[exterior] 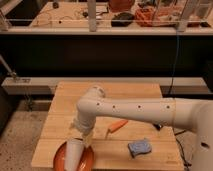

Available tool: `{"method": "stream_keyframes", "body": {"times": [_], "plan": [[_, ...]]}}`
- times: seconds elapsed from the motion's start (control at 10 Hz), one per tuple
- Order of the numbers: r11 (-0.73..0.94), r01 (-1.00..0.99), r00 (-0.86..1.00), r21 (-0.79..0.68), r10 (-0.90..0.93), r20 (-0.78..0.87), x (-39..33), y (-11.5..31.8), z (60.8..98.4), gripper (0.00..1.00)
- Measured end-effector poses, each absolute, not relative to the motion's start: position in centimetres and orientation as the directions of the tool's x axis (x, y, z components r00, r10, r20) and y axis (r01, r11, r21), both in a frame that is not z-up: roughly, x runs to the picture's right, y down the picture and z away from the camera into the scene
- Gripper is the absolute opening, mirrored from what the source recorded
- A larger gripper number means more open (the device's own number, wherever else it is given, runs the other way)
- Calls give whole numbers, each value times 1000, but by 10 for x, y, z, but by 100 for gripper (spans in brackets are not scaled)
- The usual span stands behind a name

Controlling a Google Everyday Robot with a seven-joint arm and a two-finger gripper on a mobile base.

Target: Place the ceramic cup in the ceramic bowl

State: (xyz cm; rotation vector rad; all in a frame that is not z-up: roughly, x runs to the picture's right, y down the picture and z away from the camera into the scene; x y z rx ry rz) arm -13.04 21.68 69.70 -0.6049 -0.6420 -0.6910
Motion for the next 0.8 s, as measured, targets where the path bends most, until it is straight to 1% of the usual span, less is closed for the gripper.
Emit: {"method": "stream_keyframes", "body": {"times": [0.8], "plan": [[619,728,606,-293,-383,698,-126,213,696,80]]}}
